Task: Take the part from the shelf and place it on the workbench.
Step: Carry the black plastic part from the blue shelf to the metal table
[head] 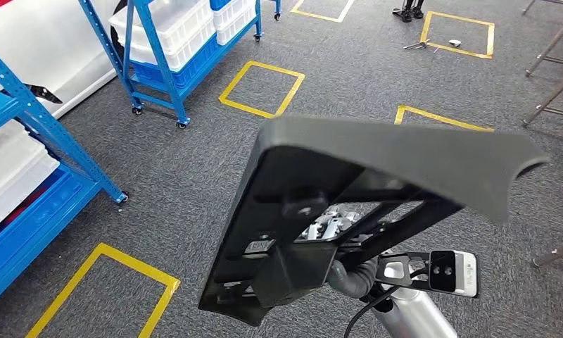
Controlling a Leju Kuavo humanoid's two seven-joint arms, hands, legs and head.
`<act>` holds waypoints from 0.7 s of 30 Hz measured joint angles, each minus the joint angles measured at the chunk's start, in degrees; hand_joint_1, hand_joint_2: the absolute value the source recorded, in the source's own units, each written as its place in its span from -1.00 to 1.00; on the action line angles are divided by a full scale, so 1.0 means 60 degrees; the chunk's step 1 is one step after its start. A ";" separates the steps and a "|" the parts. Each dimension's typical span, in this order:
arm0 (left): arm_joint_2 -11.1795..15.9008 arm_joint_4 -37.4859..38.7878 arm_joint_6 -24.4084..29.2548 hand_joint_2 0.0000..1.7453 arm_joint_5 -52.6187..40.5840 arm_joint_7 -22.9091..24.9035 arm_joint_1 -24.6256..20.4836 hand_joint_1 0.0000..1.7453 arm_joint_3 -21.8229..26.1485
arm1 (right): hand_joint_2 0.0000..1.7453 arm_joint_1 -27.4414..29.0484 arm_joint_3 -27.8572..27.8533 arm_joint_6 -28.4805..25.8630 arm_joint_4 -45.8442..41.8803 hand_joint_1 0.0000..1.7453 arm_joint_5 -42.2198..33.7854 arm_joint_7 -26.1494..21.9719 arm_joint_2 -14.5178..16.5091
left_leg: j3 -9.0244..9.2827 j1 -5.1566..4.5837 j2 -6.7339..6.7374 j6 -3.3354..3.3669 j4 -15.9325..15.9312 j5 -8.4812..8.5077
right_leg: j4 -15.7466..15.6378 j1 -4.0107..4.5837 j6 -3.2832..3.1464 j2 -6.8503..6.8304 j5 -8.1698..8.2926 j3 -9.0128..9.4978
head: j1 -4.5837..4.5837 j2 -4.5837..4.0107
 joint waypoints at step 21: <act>-0.0123 -0.0001 0.0270 1.00 -0.0003 0.0518 0.0013 -1.00 -0.0125 | 1.00 0.0154 0.0479 -0.0160 0.0091 1.00 0.0067 0.0014 0.0080 | 0.0603 -0.0066 0.0966 0.0056 -0.0982 0.0042 | -0.0111 0.0040 0.0123 -0.0960 0.0065 -0.0065 | 0.0002 0.0000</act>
